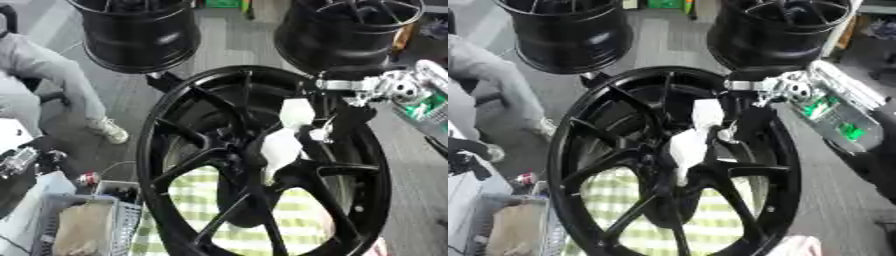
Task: Pull the pin out of the wheel hub.
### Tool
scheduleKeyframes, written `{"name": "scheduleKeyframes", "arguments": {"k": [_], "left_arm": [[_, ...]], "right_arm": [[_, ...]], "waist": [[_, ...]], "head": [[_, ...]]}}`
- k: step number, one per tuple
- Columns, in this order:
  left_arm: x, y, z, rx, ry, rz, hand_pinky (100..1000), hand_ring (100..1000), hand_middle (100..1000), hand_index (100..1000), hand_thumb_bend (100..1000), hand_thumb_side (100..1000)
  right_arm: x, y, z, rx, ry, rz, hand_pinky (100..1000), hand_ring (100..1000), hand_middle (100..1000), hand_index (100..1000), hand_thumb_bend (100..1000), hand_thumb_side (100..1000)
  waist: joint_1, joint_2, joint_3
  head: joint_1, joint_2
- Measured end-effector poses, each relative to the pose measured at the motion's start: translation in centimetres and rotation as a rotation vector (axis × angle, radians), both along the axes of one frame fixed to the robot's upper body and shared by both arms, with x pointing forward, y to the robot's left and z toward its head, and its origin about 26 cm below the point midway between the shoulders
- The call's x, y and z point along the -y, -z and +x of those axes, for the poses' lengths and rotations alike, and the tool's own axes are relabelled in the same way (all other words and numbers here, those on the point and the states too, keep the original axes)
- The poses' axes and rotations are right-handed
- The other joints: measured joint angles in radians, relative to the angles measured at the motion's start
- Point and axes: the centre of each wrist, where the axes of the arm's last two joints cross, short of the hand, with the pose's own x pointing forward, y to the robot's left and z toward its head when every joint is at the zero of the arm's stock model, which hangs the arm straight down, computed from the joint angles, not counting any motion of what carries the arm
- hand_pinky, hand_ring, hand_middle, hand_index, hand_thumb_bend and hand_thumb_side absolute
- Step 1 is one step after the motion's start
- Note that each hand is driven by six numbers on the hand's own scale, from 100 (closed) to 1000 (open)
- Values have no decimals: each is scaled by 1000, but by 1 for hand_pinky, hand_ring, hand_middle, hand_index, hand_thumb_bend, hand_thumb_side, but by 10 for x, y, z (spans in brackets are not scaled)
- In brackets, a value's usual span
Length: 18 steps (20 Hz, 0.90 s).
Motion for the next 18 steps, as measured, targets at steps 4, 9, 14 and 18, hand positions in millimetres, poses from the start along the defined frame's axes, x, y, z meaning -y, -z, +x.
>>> {"name": "scheduleKeyframes", "arguments": {"k": [4,9,14,18], "left_arm": [[0,0,0,0,0,0,598,462,585,715,100,908],[0,0,0,0,0,0,598,462,585,715,100,908],[0,0,0,1,0,0,598,461,585,715,100,908],[0,0,0,0,0,0,598,461,585,715,100,909]], "right_arm": [[-2,3,0,52,-5,57,590,501,494,590,144,272],[-3,4,-1,94,-1,114,580,493,484,558,135,292],[-4,-12,-3,139,-1,189,566,488,480,552,124,314],[-2,-35,-7,182,0,257,557,483,478,550,120,313]], "waist": [[2,1,0],[2,2,0],[2,2,-2],[2,1,-8]], "head": [[0,0],[0,0],[2,0],[6,0]]}}
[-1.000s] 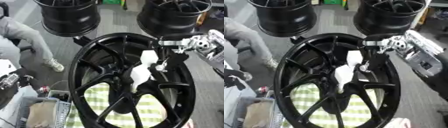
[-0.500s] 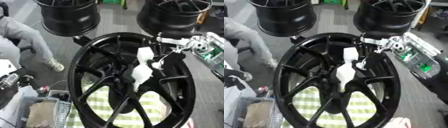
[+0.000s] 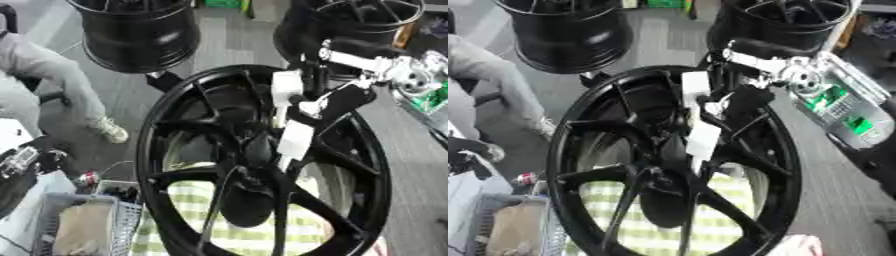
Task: Pull the pin out of the wheel hub.
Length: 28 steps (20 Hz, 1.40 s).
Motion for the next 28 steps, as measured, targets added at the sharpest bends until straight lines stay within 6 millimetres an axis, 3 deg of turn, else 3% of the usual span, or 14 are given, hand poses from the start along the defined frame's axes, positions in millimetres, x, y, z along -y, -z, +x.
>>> {"name": "scheduleKeyframes", "arguments": {"k": [8,11,15,18,21,25,28], "left_arm": [[0,1,0,-4,0,0,598,461,586,716,100,914],[-1,2,0,-7,-1,0,599,461,586,715,100,917],[-3,3,-1,-16,-10,8,599,461,586,715,100,922],[-5,3,-2,-20,-22,10,599,461,586,715,100,923],[-7,3,-3,-24,-35,10,599,461,586,715,100,924],[-9,4,-5,-32,-49,7,599,461,587,715,100,924],[-10,4,-5,-32,-55,6,600,461,587,715,100,925]], "right_arm": [[18,-57,-1,189,83,127,542,474,476,551,119,280],[37,-68,0,269,154,174,536,471,474,550,118,270],[82,-64,-1,343,317,240,521,466,471,548,109,257],[127,-46,-8,390,489,303,509,463,468,545,100,259],[173,-16,-20,446,684,379,498,461,466,544,100,264],[223,40,-46,535,947,482,509,469,472,552,100,269],[242,88,-73,566,1127,506,539,494,502,605,114,296]], "waist": [[-8,-4,-6],[-16,-6,-9],[-21,-6,-22],[-24,-6,-39],[-23,-6,-54],[-23,-6,-77],[-23,-6,-89]], "head": [[5,0],[11,0],[21,0],[32,0],[42,0],[53,0],[56,0]]}}
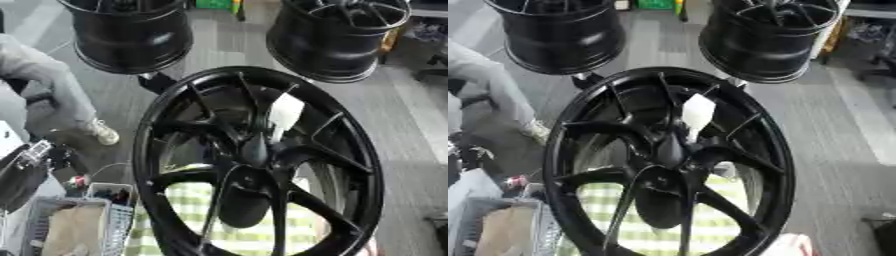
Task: Pull the pin out of the wheel hub.
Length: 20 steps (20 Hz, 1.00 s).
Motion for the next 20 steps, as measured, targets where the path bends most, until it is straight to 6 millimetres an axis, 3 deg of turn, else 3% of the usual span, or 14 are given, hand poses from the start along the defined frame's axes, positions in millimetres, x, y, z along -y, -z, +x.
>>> {"name": "scheduleKeyframes", "arguments": {"k": [3,4,7,10,20], "left_arm": [[0,-1,0,1,-3,0,600,462,587,716,100,923],[0,-1,0,1,-4,0,600,462,587,716,100,921],[-1,-1,-1,1,-6,0,601,462,587,716,100,917],[-1,-1,-1,1,-7,-1,601,463,587,716,100,917],[-1,1,-2,-4,-7,-7,601,463,587,716,100,912]], "right_arm": [[4,38,-25,-31,156,26,600,602,772,874,142,362],[4,48,-32,-46,212,29,606,615,814,909,157,398],[0,71,-49,-88,381,33,613,634,850,935,194,474],[-7,81,-54,-87,484,31,620,648,854,936,201,499],[-26,78,-47,-47,444,14,614,641,837,935,191,510]], "waist": [[0,-4,-1],[1,-6,-2],[8,-15,-6],[13,-23,-7],[27,-34,-7]], "head": [[6,0],[6,0],[8,0],[10,0],[9,0]]}}
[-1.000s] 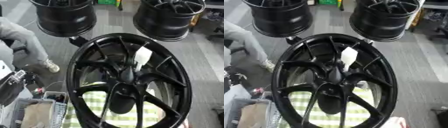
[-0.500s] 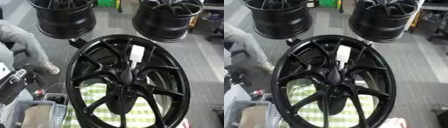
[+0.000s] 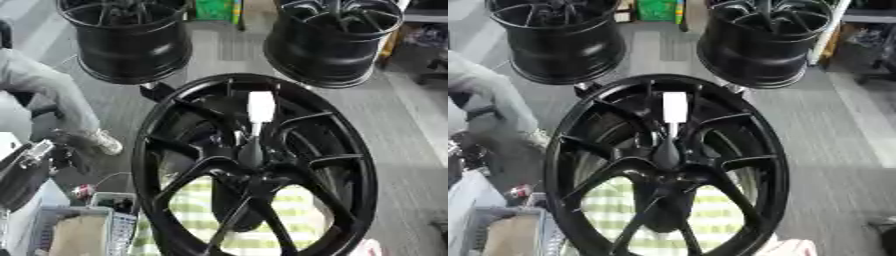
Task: Pull the pin out of the wheel hub.
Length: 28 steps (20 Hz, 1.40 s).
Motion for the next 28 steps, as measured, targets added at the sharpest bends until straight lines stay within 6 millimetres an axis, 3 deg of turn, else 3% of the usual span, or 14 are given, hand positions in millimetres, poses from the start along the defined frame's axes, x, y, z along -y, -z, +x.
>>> {"name": "scheduleKeyframes", "arguments": {"k": [4,9,28], "left_arm": [[0,0,0,0,1,-1,601,463,587,716,100,914],[0,0,0,0,1,-1,601,463,586,716,100,913],[3,2,0,5,13,-11,601,465,585,715,100,915]], "right_arm": [[-7,0,2,5,-15,1,611,637,831,933,182,509],[-21,2,6,33,-54,13,597,621,807,924,110,450],[-127,7,34,360,-447,194,568,592,743,898,100,435]], "waist": [[1,0,1],[3,1,4],[14,13,14]], "head": [[0,0],[0,0],[-10,0]]}}
